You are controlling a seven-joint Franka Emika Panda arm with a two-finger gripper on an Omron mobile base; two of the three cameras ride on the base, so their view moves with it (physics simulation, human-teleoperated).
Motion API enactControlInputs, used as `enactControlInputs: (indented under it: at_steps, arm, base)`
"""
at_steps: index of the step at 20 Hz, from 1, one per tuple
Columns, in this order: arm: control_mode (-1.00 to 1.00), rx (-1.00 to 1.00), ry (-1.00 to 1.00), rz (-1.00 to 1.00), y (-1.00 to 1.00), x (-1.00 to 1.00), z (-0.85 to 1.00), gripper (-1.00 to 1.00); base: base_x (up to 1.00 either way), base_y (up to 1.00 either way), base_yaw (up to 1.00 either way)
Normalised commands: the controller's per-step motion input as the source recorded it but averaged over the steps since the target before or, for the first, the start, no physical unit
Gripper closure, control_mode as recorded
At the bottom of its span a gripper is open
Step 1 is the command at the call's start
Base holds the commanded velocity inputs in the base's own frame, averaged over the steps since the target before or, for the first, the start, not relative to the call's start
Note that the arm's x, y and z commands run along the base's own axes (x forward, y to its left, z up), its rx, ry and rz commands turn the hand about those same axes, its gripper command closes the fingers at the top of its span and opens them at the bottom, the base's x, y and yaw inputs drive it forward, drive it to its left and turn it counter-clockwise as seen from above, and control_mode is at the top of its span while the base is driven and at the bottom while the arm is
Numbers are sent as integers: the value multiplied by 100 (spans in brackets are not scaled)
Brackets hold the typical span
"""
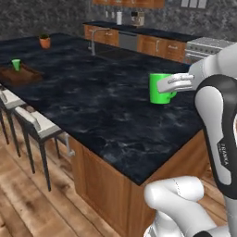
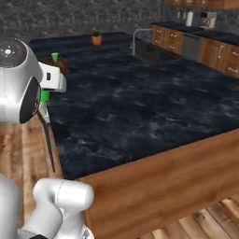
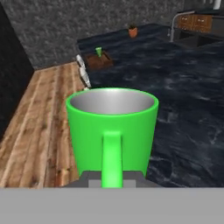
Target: There is a tray on the dining counter. Grab the cup, mug, and pitcher and place them on the tray. The pitcher may be placed next to the tray if it cannot fit the tray.
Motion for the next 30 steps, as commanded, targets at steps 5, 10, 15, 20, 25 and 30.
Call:
enactControlInputs:
  at_steps: [5,10,15,20,25,30]
  arm:
    - [100,0,0,0,0,0,0,100]
    - [100,0,0,0,0,0,0,100]
    - [100,0,0,0,0,0,0,100]
    - [100,0,0,0,0,0,0,100]
    - [100,0,0,0,0,0,0,100]
    - [100,0,0,0,0,0,0,100]
  base:
    - [0,77,-62]
    - [-9,83,-43]
    - [-7,91,-38]
    - [0,87,-40]
    - [0,85,-41]
    - [0,83,-42]
